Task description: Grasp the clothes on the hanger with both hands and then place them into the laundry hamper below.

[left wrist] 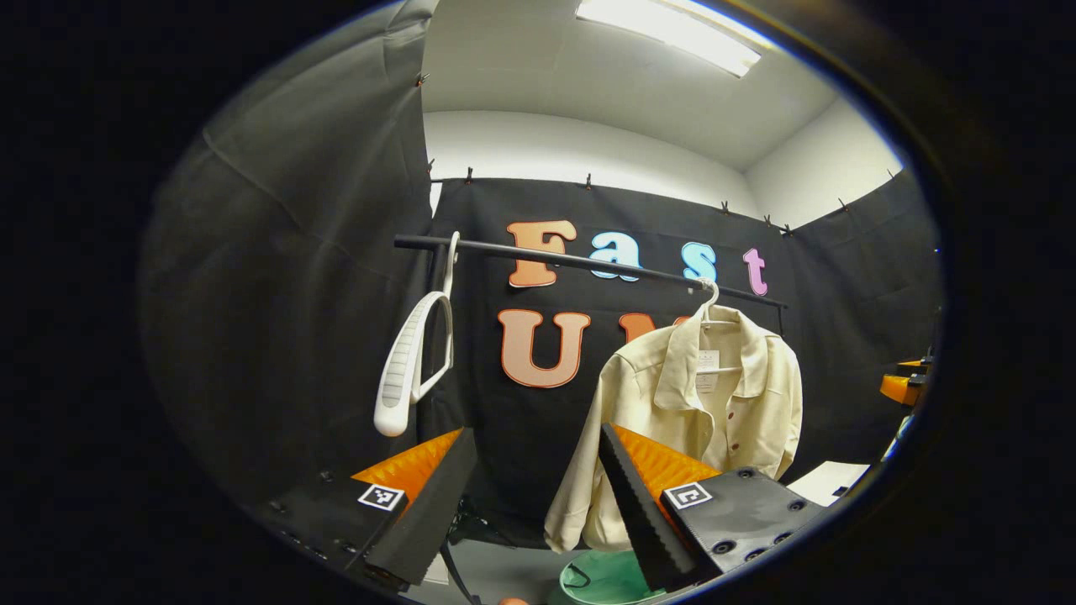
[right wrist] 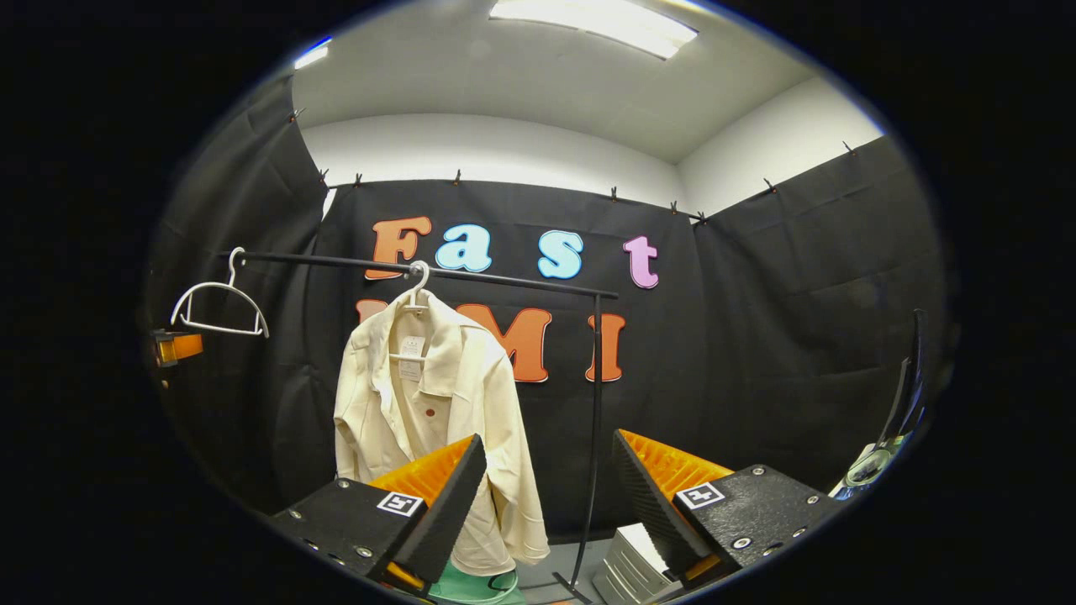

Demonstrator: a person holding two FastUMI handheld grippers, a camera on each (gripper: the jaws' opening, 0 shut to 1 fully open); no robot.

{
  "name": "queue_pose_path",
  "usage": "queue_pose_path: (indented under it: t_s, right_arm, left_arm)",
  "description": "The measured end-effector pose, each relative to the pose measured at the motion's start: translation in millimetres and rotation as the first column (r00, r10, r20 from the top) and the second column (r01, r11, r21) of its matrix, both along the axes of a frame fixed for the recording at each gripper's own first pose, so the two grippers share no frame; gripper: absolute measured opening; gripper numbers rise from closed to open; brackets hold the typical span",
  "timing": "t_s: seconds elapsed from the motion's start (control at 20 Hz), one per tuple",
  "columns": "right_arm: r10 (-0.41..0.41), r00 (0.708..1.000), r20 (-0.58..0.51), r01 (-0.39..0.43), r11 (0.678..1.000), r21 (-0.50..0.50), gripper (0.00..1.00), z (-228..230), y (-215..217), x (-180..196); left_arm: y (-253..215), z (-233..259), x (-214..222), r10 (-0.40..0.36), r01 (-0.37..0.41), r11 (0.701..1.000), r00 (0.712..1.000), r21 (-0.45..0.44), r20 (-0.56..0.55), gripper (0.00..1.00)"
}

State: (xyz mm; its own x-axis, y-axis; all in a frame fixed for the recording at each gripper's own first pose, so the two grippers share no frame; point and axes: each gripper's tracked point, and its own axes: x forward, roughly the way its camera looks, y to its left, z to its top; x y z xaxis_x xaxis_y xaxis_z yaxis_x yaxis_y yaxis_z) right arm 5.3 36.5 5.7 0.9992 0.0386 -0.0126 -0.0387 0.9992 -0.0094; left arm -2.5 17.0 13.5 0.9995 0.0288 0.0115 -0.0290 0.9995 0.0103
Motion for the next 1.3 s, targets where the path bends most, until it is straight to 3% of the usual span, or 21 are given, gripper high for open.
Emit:
queue_pose_path:
  t_s: [0.25, 0.35, 0.75, 1.1, 1.3]
  right_arm:
    - [0.012, 1.0, -0.011, -0.012, 1.0, 0.001, 0.94, -5.0, 12.2, 4.7]
    - [0.025, 1.0, -0.018, -0.025, 1.0, 0.003, 0.94, -8.1, 21.6, 7.5]
    - [0.08, 0.997, -0.019, -0.08, 0.997, -0.003, 0.94, -20.7, 86.3, 38.8]
    - [0.127, 0.992, 0.0, -0.126, 0.988, -0.091, 0.94, -39.8, 161.1, 90.5]
    - [0.101, 0.995, 0.006, -0.1, 0.987, -0.125, 0.94, -54.5, 184.8, 133.7]
  left_arm:
    - [0.6, 0.2, 1.8, -0.001, 0.001, 1.0, 1.0, 0.001, -0.001, 0.93]
    - [-0.2, -2.1, 1.1, -0.004, 0.004, 1.0, 1.0, 0.0, -0.008, 0.96]
    - [2.9, -10.5, 5.2, -0.009, 0.009, 1.0, 1.0, -0.002, -0.028, 0.96]
    - [5.2, -18.5, 9.6, -0.02, 0.019, 1.0, 0.999, -0.016, -0.042, 0.96]
    - [12.3, -24.2, 10.9, -0.008, 0.007, 1.0, 0.999, -0.016, -0.05, 0.96]
